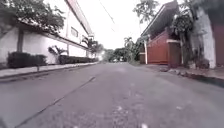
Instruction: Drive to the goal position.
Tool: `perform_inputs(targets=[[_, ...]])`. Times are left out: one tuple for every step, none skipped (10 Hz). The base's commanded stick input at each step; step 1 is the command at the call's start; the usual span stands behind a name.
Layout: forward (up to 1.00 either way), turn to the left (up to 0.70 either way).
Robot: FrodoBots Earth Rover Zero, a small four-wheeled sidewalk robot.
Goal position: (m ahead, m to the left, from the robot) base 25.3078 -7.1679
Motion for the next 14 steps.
perform_inputs(targets=[[1.0, 0.01], [1.0, 0.01], [1.0, 0.01], [1.0, 0.01], [1.0, 0.01], [1.0, 0.01], [1.0, 0.01], [1.0, 0.01], [1.0, 0.01], [1.0, 0.01], [1.0, 0.01], [1.0, 0.01], [1.0, 0.01], [1.0, 0.01]])
